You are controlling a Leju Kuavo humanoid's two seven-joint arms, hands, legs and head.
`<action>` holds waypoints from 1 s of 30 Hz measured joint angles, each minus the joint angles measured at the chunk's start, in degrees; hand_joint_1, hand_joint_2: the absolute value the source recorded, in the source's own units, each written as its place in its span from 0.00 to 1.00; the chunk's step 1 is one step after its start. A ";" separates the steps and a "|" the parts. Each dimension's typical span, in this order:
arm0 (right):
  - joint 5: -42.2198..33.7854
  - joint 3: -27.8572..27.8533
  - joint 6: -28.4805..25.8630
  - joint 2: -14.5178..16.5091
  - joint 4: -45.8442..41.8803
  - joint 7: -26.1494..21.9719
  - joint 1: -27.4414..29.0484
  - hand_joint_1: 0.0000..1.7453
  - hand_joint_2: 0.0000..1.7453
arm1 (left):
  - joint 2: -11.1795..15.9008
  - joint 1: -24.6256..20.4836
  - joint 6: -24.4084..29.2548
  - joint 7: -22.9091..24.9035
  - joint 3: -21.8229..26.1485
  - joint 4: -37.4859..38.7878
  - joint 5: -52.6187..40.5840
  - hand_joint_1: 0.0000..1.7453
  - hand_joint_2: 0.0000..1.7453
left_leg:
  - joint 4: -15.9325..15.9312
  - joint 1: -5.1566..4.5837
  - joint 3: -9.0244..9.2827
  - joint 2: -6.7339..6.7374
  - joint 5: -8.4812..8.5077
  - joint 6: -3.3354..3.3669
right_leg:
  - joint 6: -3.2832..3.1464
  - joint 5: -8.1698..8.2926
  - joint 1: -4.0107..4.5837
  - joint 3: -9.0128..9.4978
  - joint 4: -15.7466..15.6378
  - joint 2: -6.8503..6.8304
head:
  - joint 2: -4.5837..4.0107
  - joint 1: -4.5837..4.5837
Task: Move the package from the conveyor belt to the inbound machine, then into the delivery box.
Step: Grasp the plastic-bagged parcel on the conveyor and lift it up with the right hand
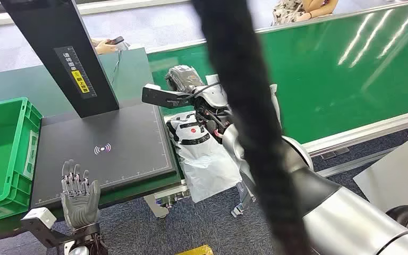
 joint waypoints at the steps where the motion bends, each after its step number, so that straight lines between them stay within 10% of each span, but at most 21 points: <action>1: 0.00 0.00 -0.01 0.09 0.00 0.01 -0.22 1.00 1.00 | 0.00 0.00 0.00 0.00 0.00 0.00 0.00 0.00 1.00 | 0.00 0.00 0.00 0.00 0.00 0.00 | 0.00 0.00 0.00 0.00 0.00 0.00 | 0.00 0.00; 5: -0.07 0.02 -0.15 0.82 -0.13 0.04 -1.77 0.03 1.00 | -0.01 -0.01 -0.02 0.00 -0.01 0.01 0.01 0.00 1.00 | 0.00 -0.01 -0.01 -0.01 0.00 0.00 | 0.00 0.00 -0.01 0.00 0.00 0.00 | 0.00 0.00; 17: 0.72 1.14 6.99 1.61 0.18 0.66 4.11 0.00 1.00 | -0.09 -0.14 1.17 0.00 -0.02 0.27 0.57 0.00 1.00 | 0.00 0.02 0.02 -0.09 -0.01 0.00 | 0.02 -0.03 0.02 0.02 -0.02 -0.04 | 0.00 0.00; 30: 2.01 3.42 4.34 -7.44 1.41 2.91 22.70 0.00 1.00 | -0.07 0.07 0.70 0.00 0.25 0.27 1.15 0.00 1.00 | 0.01 -0.02 -0.12 -0.42 -0.06 0.07 | 0.12 -0.10 -0.03 -0.01 -0.06 -0.31 | 0.00 0.00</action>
